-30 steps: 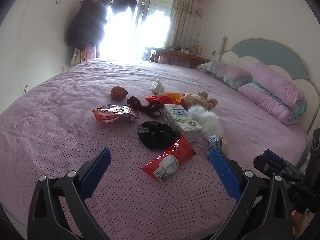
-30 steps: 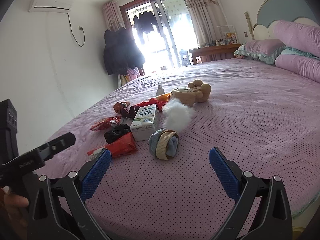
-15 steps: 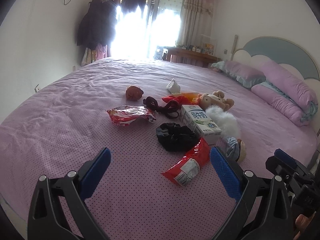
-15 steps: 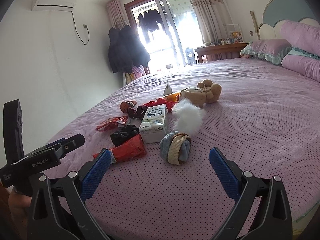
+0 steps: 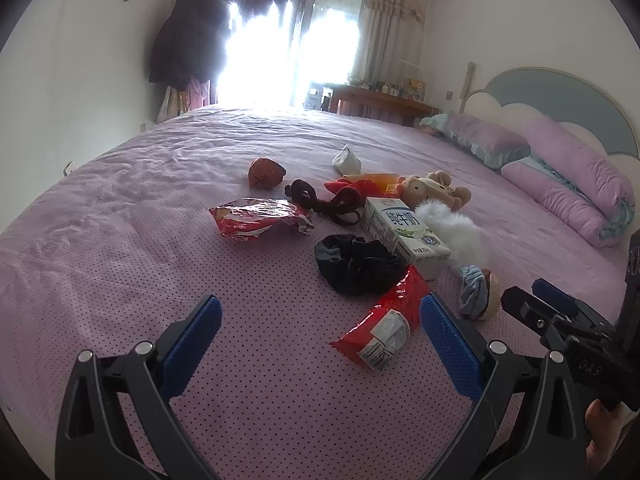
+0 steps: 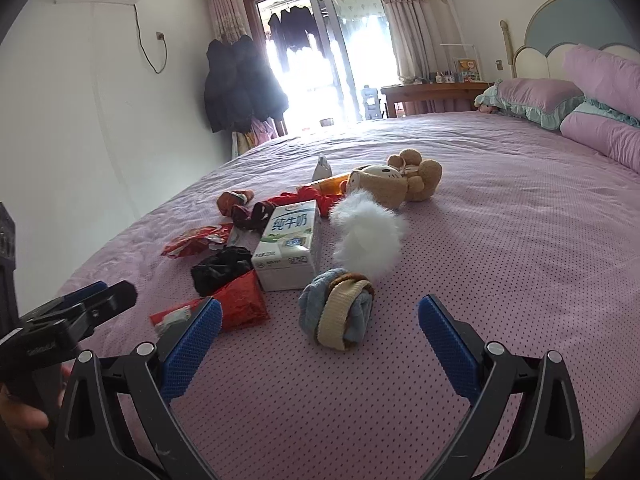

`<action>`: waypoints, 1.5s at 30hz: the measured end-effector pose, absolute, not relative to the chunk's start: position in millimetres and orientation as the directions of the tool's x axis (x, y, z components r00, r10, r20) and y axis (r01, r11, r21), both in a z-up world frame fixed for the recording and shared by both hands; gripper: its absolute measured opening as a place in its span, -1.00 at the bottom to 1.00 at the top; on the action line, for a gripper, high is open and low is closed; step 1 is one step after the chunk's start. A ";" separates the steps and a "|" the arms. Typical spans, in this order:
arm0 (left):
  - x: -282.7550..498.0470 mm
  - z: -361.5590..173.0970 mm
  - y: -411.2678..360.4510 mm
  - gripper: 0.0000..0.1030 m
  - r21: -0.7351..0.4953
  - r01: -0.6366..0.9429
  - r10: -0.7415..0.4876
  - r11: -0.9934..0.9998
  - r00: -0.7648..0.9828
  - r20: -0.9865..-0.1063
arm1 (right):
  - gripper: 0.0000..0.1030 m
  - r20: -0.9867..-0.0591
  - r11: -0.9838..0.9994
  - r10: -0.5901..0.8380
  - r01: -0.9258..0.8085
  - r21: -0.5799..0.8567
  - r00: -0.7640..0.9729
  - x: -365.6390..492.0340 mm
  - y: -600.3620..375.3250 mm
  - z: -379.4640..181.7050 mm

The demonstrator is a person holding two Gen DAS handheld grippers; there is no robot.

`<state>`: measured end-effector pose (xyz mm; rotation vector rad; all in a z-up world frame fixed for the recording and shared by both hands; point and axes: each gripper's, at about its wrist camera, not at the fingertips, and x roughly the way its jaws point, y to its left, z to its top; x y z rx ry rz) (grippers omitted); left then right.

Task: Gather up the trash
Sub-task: 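Grasp the red snack bag with the left tool while the right tool grasps the knit hat, then carry both items over the yellow bin and open both tools to drop them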

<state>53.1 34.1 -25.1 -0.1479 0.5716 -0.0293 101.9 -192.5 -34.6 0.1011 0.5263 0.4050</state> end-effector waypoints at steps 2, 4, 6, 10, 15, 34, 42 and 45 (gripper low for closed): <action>54.2 -25.8 33.8 0.92 -0.149 -0.010 -0.073 0.989 0.839 -0.539 | 0.84 -0.486 0.920 0.391 -0.342 0.191 0.781 109.2 -190.2 -38.6; 55.0 -26.2 34.2 0.92 -0.150 -0.009 -0.074 0.989 0.838 -0.540 | 0.84 -0.504 0.923 0.384 -0.334 0.190 0.774 117.2 -188.5 -43.5; 55.7 -26.3 34.1 0.92 -0.150 -0.007 -0.076 0.989 0.838 -0.541 | 0.76 -0.517 0.922 0.386 -0.334 0.194 0.764 123.3 -187.2 -47.9; 58.9 -28.2 33.0 0.92 -0.147 -0.002 -0.079 0.989 0.834 -0.547 | 0.16 -0.562 0.920 0.389 -0.338 0.199 0.730 137.6 -184.0 -58.7; 63.0 -32.4 29.1 0.92 -0.147 0.005 -0.087 0.989 0.823 -0.561 | -0.24 -0.555 0.912 0.408 -0.352 0.211 0.725 135.5 -190.4 -62.8; 104.7 -61.7 -15.3 0.29 -0.065 0.124 -0.135 0.990 0.739 -0.660 | -0.24 -0.444 0.894 0.448 -0.382 0.235 0.776 84.8 -237.6 -30.4; 80.7 -54.8 -16.9 -0.34 -0.098 0.166 -0.190 0.981 0.745 -0.640 | -0.25 -0.440 0.895 0.445 -0.374 0.241 0.780 75.4 -245.4 -29.5; 70.2 -50.3 -19.9 -0.35 -0.112 0.191 -0.218 0.975 0.751 -0.623 | -0.25 -0.436 0.894 0.446 -0.372 0.248 0.782 71.7 -247.9 -29.4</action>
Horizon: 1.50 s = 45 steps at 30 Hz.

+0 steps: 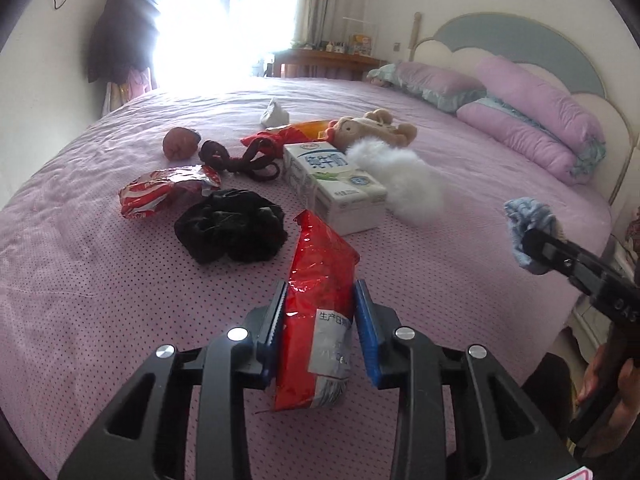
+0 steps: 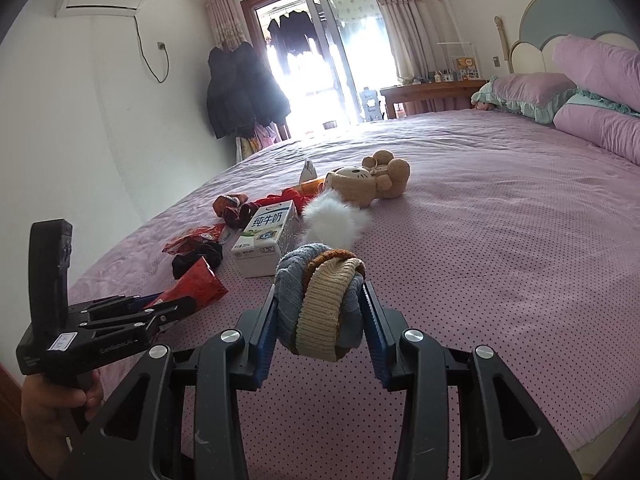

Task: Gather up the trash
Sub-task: 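Carry both items over the yellow bin and open both tools to drop them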

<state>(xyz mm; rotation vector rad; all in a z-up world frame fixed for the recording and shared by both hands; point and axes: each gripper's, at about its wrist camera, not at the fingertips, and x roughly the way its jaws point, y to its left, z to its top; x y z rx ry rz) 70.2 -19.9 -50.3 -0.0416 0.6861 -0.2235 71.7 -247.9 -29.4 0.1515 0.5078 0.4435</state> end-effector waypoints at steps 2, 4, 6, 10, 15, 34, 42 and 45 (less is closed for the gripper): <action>63.6 -44.8 -21.0 -0.35 -0.143 0.218 -0.260 0.965 0.756 -0.601 | -0.25 -0.432 0.893 0.448 -0.371 0.254 0.783 68.1 -250.1 -28.6; 55.5 -37.1 -24.1 -0.35 -0.149 0.241 -0.283 0.959 0.764 -0.580 | -0.25 -0.427 0.891 0.453 -0.374 0.259 0.783 63.7 -253.1 -26.8; 48.5 -28.6 -32.1 -0.35 -0.145 0.277 -0.310 0.950 0.768 -0.561 | -0.25 -0.417 0.893 0.448 -0.372 0.255 0.791 56.2 -258.0 -23.2; 41.7 -19.7 -60.6 -0.35 -0.126 0.360 -0.367 0.925 0.749 -0.552 | -0.25 -0.393 0.904 0.422 -0.349 0.246 0.817 34.6 -274.8 -14.2; 39.5 -22.1 -111.1 -0.35 -0.149 0.465 -0.461 0.873 0.684 -0.566 | -0.24 -0.382 0.929 0.355 -0.277 0.246 0.853 3.0 -313.0 -9.3; -8.2 -70.8 -315.2 -0.35 -0.185 0.789 -0.664 0.586 0.337 -0.668 | -0.25 -0.605 0.948 -0.044 0.225 0.227 0.795 -120.5 -471.6 -83.5; -31.5 -109.6 -373.1 -0.35 -0.206 0.844 -0.645 0.496 0.199 -0.737 | -0.07 -0.763 0.900 -0.069 0.369 0.230 0.642 -137.0 -504.6 -155.3; -38.7 -123.7 -389.2 -0.35 -0.207 0.854 -0.624 0.478 0.164 -0.764 | 0.37 -0.764 0.898 -0.094 0.386 0.212 0.639 -140.8 -504.6 -161.7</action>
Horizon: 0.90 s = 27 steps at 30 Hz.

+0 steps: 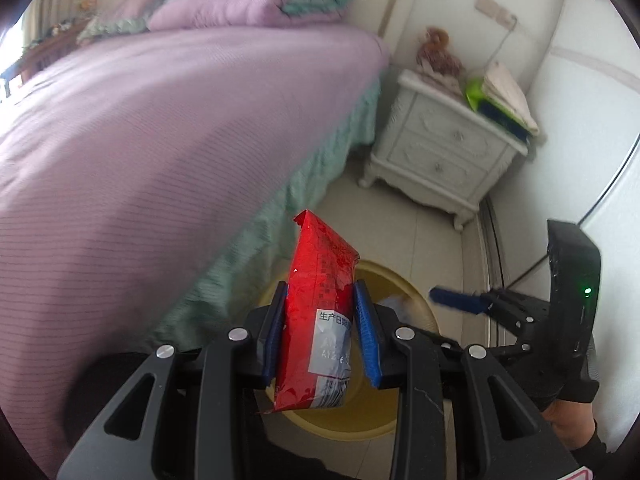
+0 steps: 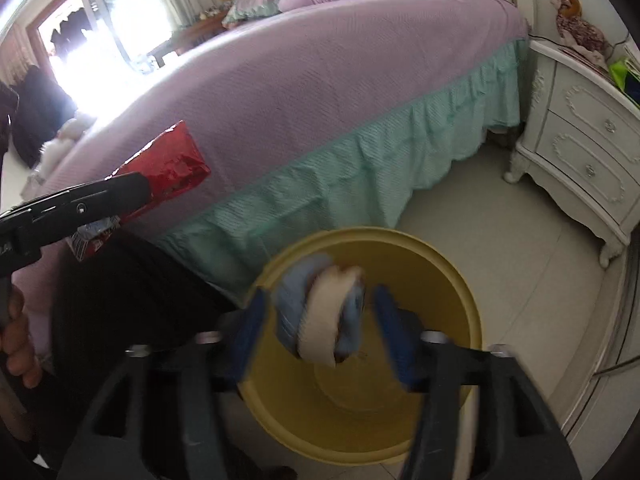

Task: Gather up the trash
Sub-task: 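Carry both items over the yellow bin and open both tools to drop them, then move both empty tools back over the bed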

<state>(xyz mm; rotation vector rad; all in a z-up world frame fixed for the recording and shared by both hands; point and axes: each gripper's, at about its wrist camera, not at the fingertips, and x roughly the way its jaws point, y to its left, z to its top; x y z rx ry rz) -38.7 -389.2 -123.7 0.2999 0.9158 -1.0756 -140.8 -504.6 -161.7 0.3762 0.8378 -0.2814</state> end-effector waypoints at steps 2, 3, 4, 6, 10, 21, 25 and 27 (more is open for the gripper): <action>-42.9 -133.7 -398.5 -0.35 -0.210 0.859 -0.608 0.468 0.139 -0.782 | 0.37 -0.755 0.891 -0.114 0.402 0.209 0.646 -145.7 -511.0 -159.8; -43.7 -138.2 -401.8 -0.35 -0.216 0.860 -0.602 0.462 0.126 -0.788 | 0.37 -0.745 0.887 -0.122 0.408 0.214 0.656 -149.8 -514.3 -156.7; -45.2 -143.3 -406.1 -0.35 -0.223 0.860 -0.595 0.459 0.111 -0.796 | 0.38 -0.736 0.883 -0.131 0.416 0.218 0.665 -155.1 -517.1 -152.5; -48.5 -152.9 -415.3 -0.35 -0.234 0.861 -0.585 0.452 0.088 -0.806 | 0.40 -0.718 0.871 -0.158 0.438 0.223 0.678 -163.2 -525.7 -145.3; -54.3 -165.8 -427.9 -0.35 -0.252 0.867 -0.569 0.430 0.044 -0.821 | 0.45 -0.688 0.843 -0.203 0.482 0.238 0.696 -182.3 -544.7 -135.3; -90.4 -167.0 -454.2 0.92 -0.155 0.932 -0.571 0.326 0.064 -0.818 | 0.47 -0.672 0.808 -0.247 0.532 0.255 0.698 -203.0 -561.2 -126.0; -88.4 -162.5 -448.2 0.92 -0.163 0.931 -0.573 0.325 0.057 -0.817 | 0.47 -0.668 0.814 -0.241 0.521 0.256 0.705 -201.2 -558.6 -123.3; -83.7 -159.2 -443.3 0.92 -0.177 0.921 -0.578 0.346 0.061 -0.814 | 0.47 -0.662 0.819 -0.238 0.513 0.257 0.711 -199.4 -556.3 -120.3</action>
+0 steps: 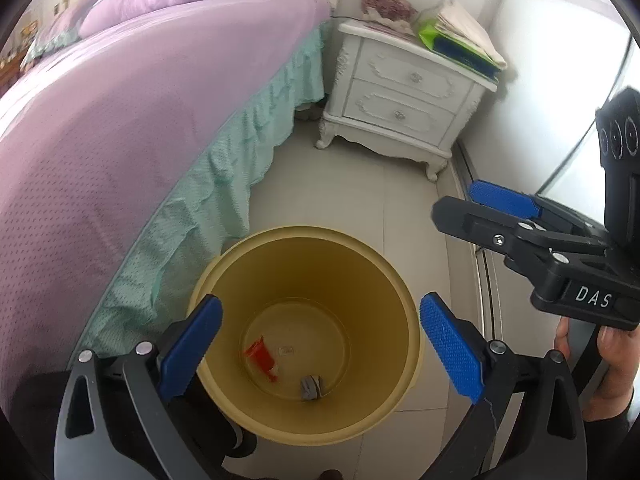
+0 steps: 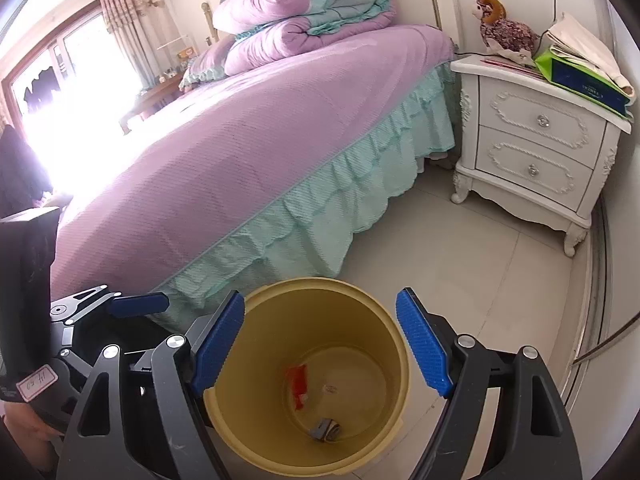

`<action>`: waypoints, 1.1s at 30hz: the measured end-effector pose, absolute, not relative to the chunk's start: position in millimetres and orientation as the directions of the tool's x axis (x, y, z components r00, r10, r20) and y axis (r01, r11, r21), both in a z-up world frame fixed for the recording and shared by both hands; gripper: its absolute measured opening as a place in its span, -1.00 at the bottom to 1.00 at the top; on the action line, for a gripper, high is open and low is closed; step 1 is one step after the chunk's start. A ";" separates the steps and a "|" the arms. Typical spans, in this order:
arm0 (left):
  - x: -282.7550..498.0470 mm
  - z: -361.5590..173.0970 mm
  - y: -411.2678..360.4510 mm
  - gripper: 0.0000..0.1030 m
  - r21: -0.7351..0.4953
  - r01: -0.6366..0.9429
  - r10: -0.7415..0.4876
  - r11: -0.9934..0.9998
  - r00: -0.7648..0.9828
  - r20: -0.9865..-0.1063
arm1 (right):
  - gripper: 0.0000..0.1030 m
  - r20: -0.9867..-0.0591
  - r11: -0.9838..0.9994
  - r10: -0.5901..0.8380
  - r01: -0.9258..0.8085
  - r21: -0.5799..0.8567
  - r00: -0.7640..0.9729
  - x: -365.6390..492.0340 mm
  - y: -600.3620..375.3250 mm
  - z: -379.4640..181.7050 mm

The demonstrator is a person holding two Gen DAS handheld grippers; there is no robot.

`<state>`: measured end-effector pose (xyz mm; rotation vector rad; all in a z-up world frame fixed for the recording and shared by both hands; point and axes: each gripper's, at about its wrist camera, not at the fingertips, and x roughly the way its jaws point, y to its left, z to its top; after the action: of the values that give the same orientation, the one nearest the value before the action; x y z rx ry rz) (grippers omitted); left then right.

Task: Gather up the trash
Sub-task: 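Move both empty tools back over the bed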

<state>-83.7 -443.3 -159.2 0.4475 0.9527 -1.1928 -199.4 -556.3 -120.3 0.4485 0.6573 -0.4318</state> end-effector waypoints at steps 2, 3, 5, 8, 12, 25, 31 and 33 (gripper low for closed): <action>-77.2 -155.6 -434.9 0.92 -0.194 0.910 -0.586 0.366 0.063 -0.808 | 0.47 -0.659 0.829 -0.227 0.498 0.256 0.717 -195.8 -552.7 -117.3; -74.8 -152.8 -430.7 0.92 -0.199 0.906 -0.592 0.374 0.068 -0.803 | 0.47 -0.656 0.835 -0.223 0.488 0.252 0.721 -193.4 -549.4 -114.5; -69.6 -145.6 -422.4 0.92 -0.193 0.896 -0.601 0.399 0.097 -0.794 | 0.47 -0.647 0.849 -0.212 0.466 0.249 0.732 -188.6 -542.9 -109.8; -60.6 -129.6 -397.3 0.92 -0.174 0.877 -0.619 0.448 0.163 -0.769 | 0.49 -0.619 0.875 -0.176 0.410 0.258 0.766 -178.5 -529.6 -99.5; -47.7 -103.6 -349.8 0.92 -0.138 0.824 -0.625 0.550 0.296 -0.722 | 0.64 -0.556 0.914 -0.100 0.298 0.277 0.825 -156.1 -504.1 -83.3; 1.1 -28.4 -148.9 0.92 0.011 0.378 -0.302 0.926 0.755 -0.583 | 0.84 -0.361 0.969 0.168 -0.087 0.231 0.917 -46.3 -369.2 -23.5; 20.6 -18.0 -77.5 0.92 -0.002 0.168 -0.141 0.986 0.820 -0.554 | 0.84 -0.272 0.961 0.251 -0.204 0.188 0.929 -10.2 -309.1 -10.4; 26.9 -19.5 -56.3 0.92 -0.023 0.113 -0.106 0.993 0.823 -0.558 | 0.84 -0.261 0.953 0.284 -0.243 0.179 0.923 1.5 -290.4 -7.7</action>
<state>26.9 -56.3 -19.5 0.0110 0.5925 -0.1164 1.5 -290.4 -7.7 0.1446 0.2886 0.2714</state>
